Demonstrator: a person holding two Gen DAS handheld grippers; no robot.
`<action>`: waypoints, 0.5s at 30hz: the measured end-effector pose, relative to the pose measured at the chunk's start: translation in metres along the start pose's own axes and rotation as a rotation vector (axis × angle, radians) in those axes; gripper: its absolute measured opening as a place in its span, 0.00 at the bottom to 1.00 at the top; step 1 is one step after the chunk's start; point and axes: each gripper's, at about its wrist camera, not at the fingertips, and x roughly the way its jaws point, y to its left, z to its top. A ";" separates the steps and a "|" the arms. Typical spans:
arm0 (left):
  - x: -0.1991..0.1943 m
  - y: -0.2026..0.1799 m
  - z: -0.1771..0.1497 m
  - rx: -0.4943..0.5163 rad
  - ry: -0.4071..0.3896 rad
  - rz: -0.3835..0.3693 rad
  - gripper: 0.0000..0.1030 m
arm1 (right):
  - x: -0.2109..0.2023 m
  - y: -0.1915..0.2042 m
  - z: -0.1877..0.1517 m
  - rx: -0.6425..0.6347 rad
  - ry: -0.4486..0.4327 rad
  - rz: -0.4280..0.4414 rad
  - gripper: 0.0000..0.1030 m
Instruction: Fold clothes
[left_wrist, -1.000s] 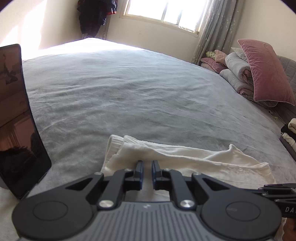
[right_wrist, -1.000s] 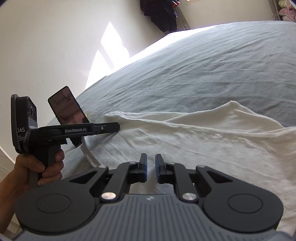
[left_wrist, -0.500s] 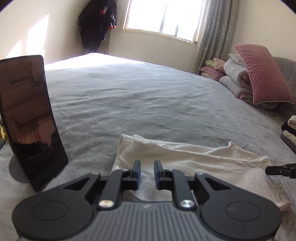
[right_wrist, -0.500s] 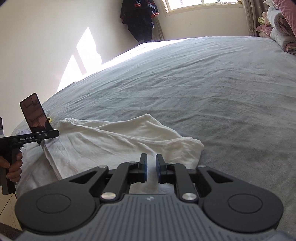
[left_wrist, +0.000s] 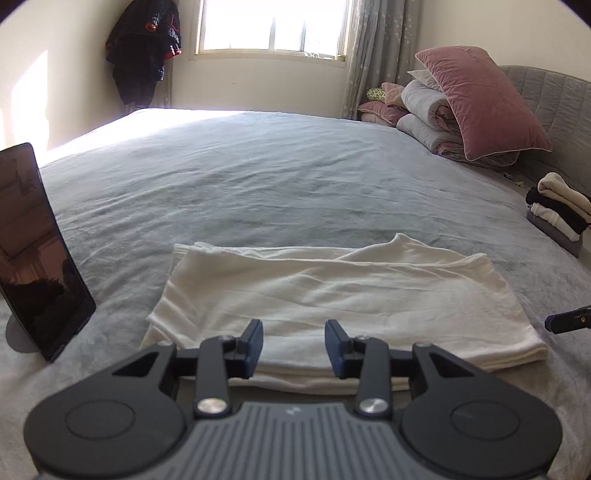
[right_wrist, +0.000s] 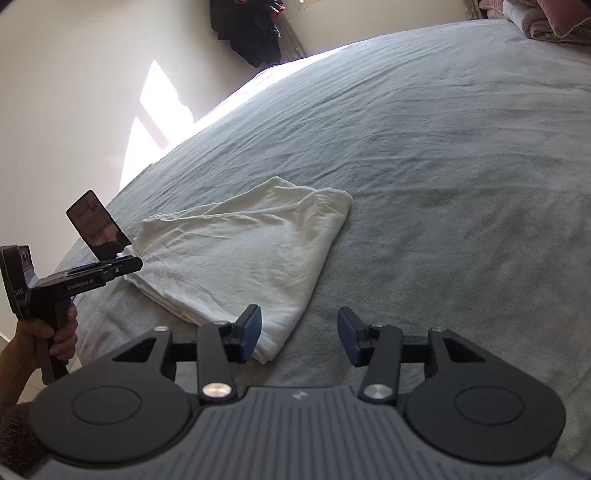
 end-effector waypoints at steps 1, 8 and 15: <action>0.001 -0.010 0.000 0.021 0.008 -0.025 0.44 | 0.000 -0.005 -0.001 0.064 0.016 0.039 0.49; 0.007 -0.077 0.001 0.218 0.033 -0.182 0.54 | 0.017 -0.014 -0.001 0.304 0.086 0.148 0.47; 0.013 -0.135 0.006 0.411 0.035 -0.285 0.57 | 0.026 -0.010 0.007 0.320 0.134 0.110 0.21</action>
